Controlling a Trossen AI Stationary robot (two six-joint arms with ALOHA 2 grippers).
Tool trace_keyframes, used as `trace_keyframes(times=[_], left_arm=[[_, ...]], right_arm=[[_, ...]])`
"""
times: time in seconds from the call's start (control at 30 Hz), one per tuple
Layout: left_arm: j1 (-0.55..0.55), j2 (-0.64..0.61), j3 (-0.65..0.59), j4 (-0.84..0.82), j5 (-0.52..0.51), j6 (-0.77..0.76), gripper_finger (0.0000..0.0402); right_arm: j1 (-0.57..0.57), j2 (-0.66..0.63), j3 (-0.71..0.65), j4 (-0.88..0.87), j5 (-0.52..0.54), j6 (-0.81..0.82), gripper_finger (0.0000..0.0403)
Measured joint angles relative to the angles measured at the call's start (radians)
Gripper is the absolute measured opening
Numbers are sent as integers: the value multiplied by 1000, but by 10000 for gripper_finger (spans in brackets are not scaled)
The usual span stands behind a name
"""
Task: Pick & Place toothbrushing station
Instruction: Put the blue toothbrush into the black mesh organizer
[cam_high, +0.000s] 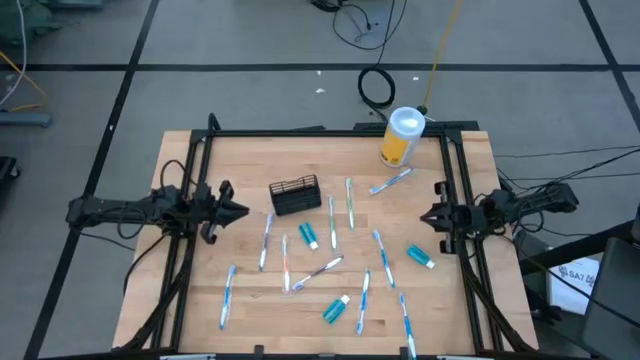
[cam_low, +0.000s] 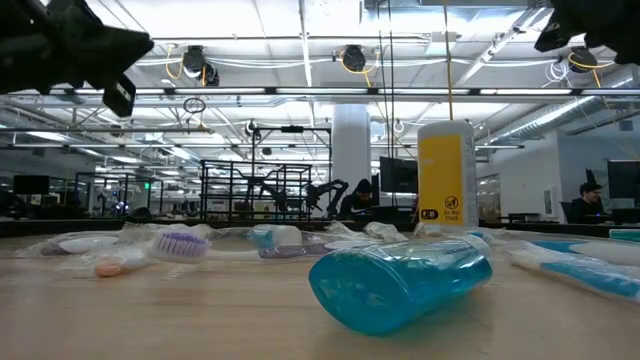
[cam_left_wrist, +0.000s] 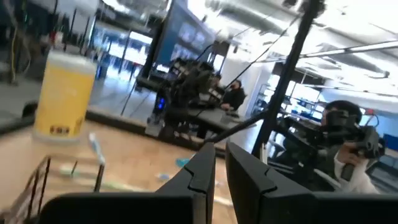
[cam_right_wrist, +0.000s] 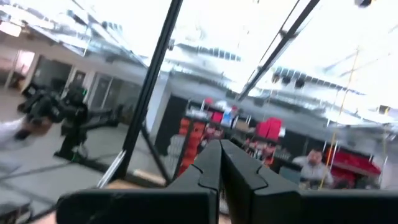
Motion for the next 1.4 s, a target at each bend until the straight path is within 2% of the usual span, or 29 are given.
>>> trace_keyframes(times=[0.07,0.13,0.2,0.37,0.47,0.53,0.67,0.83,0.93,1.03,1.1,1.23,1.4], left_arm=[[-20,18,18,6,-8,40,42],[-45,52,59,0,-31,63,42],[-69,95,124,-72,-59,97,42],[-123,251,363,-439,-230,81,42],[-150,353,507,-670,-317,-28,42],[-174,418,583,-806,-326,-107,42],[-237,535,667,-985,-326,-272,42],[-344,653,675,-1091,-318,-637,42],[-419,744,674,-1204,-254,-859,42],[-488,840,674,-1264,-136,-1063,42],[-530,892,674,-1256,-76,-1139,42],[-603,991,674,-1211,-19,-1256,42],[-689,1082,674,-1129,-3,-1280,42]], right_arm=[[0,70,0,75,24,-10,4],[-1,153,0,195,96,8,4],[-2,240,0,288,170,17,4],[-10,444,52,334,180,27,4],[-23,548,109,346,182,70,4],[-35,607,133,348,182,95,4],[-66,707,153,333,183,147,4],[-106,784,159,339,186,220,4],[-118,805,159,341,258,282,4],[-129,818,159,315,326,311,4],[-139,820,159,297,341,312,4],[-177,820,159,261,340,324,12],[-254,823,160,224,340,335,47]])
